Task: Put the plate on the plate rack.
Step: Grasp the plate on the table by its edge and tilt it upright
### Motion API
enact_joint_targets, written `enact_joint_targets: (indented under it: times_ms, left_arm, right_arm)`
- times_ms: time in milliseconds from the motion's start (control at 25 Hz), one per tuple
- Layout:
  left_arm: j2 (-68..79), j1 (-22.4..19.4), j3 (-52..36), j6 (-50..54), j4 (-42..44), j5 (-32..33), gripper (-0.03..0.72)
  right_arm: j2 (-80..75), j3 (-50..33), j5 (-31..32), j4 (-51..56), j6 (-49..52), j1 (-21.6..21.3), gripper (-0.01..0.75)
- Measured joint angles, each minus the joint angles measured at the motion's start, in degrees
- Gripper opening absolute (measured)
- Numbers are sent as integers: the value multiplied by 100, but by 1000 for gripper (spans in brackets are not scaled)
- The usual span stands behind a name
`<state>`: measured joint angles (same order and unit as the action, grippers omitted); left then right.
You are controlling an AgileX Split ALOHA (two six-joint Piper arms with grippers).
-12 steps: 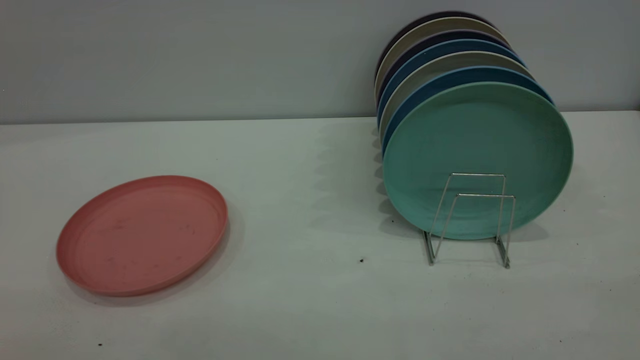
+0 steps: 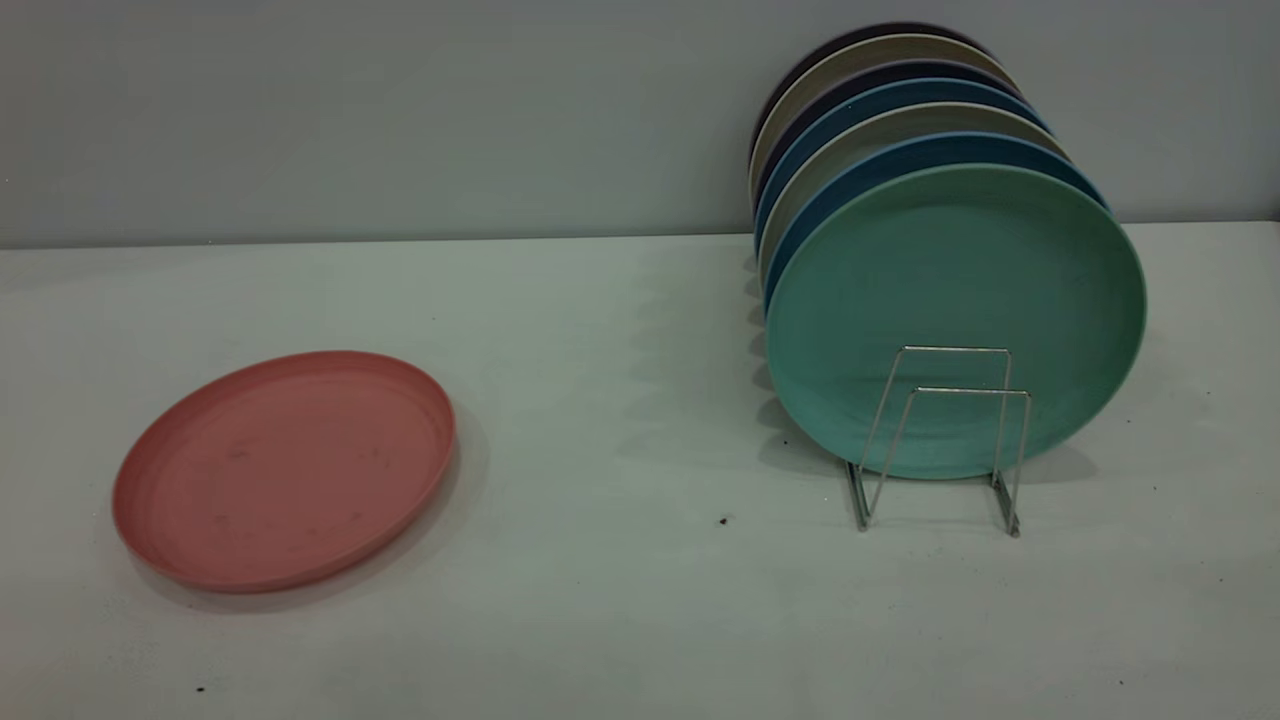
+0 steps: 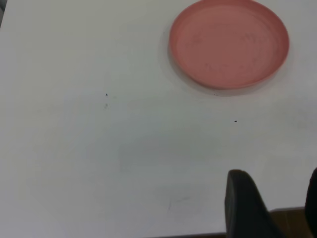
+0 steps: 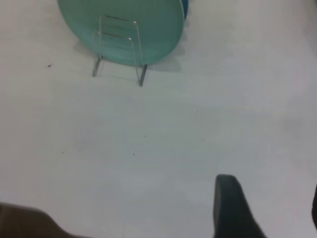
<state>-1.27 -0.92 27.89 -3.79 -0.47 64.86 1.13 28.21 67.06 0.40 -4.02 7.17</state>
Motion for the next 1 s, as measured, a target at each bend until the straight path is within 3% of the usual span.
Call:
enact_joint_targets:
  times_ms: [600, 1000]
  left_arm:
    - [0, 15, 0, 0, 0, 0, 337]
    - [0, 540, 0, 0, -6, 0, 337]
  right_arm:
    - [0, 0, 0, 0, 0, 0, 402]
    - [0, 0, 0, 0, 0, 0, 402]
